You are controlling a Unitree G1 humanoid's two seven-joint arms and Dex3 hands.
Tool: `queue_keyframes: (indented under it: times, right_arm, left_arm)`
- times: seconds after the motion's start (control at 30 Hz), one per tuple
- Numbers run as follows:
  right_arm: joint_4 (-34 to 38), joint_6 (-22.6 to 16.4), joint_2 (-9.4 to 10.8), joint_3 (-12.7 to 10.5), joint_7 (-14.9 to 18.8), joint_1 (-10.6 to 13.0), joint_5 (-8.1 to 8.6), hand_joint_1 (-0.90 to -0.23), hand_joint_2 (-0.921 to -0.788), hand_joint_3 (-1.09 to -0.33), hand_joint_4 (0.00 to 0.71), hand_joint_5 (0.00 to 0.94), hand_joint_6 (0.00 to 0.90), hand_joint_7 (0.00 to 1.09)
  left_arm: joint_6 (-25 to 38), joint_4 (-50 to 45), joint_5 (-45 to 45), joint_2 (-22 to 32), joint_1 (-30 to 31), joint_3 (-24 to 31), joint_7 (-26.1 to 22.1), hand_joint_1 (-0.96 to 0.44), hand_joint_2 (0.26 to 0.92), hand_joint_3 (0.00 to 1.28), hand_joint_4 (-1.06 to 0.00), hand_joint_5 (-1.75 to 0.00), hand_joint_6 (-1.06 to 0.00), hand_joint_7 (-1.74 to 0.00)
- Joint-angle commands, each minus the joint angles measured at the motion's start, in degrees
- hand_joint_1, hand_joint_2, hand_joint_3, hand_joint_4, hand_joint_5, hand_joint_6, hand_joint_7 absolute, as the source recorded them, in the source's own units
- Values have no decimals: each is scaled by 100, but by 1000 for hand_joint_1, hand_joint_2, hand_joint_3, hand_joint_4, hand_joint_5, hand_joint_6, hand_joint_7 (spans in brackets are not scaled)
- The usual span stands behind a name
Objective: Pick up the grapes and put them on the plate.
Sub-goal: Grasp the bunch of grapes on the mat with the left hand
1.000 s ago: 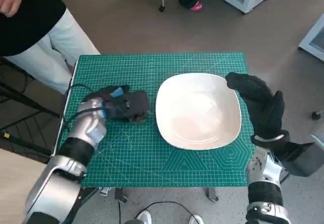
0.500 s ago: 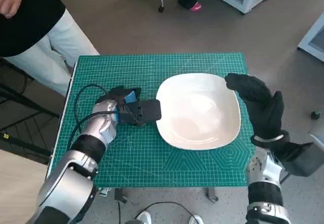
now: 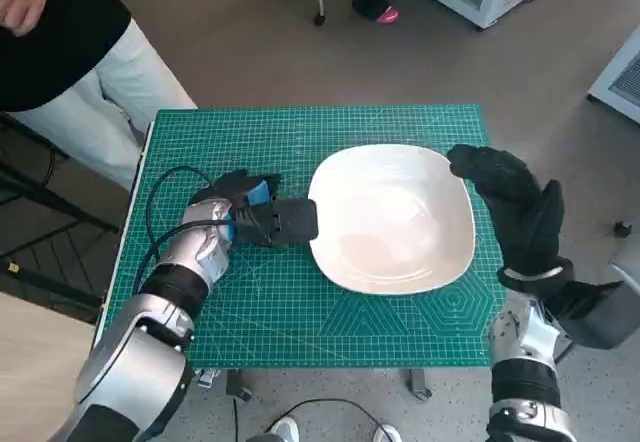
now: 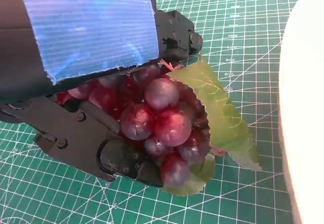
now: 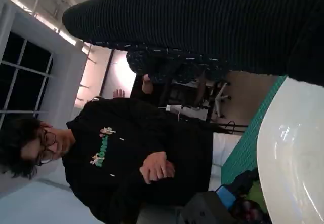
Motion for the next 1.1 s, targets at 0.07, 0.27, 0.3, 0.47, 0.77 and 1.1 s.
queue_keyframes:
  times: [0.07, 0.27, 0.3, 0.47, 0.77, 1.1]
  right_arm:
    - [56, 72, -12, 0, 7, 87, -6, -391, -921, -542, 551, 1, 500, 2]
    - [47, 87, 1, 8, 16, 85, -3, -392, -921, -543, 552, 1, 500, 1]
    - [42, 93, 2, 9, 20, 86, -1, -392, -921, -544, 552, 1, 500, 1]
    - [37, 107, 1, 12, 34, 81, 3, -393, -921, -543, 552, 1, 501, 2]
    - [60, 114, -4, 13, 44, 70, -5, -393, -921, -542, 552, 1, 501, 2]
    - [67, 126, -13, 11, 68, 60, 6, -392, -921, -542, 553, 1, 502, 2]
  left_arm:
    - [62, 179, -10, -57, 152, -39, 16, -317, 750, 2, -127, -20, -294, -27]
    - [79, 205, 47, -51, 182, -87, 202, -246, 750, 2, -226, -34, -363, -39]
    - [87, 209, 83, -53, 191, -118, 280, -214, 754, 3, -267, -38, -389, -41]
    - [233, 258, 417, -96, 250, -455, 809, -58, 871, 117, -506, -627, -481, -569]
    - [370, 302, 561, -153, 293, -678, 1149, -2, 919, 273, -408, -1405, -438, -1357]
    - [372, 267, 401, -123, 279, -561, 1067, 0, 921, 314, -344, -1433, -419, -1461]
